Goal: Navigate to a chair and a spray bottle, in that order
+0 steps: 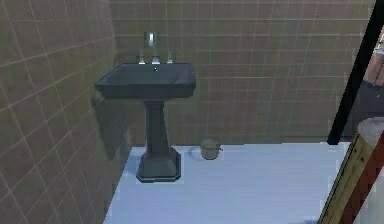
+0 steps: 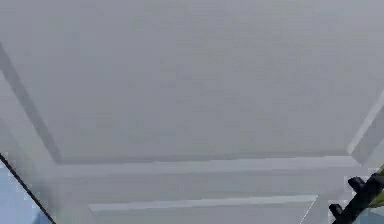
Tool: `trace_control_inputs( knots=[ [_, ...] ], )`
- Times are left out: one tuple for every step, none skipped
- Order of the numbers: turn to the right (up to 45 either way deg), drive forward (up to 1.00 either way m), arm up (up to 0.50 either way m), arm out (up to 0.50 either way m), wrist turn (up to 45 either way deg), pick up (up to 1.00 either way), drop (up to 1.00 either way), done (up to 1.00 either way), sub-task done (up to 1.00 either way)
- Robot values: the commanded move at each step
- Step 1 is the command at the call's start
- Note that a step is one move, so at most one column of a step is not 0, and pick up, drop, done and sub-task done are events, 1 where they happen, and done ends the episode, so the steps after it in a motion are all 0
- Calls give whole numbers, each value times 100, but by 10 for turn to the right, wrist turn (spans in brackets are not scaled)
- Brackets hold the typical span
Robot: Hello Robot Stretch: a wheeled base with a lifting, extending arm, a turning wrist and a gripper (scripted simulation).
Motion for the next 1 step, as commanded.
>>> trace_control_inputs(
  knots=[
    [0,55,0,0,0,0,0,0,0]
  ],
)
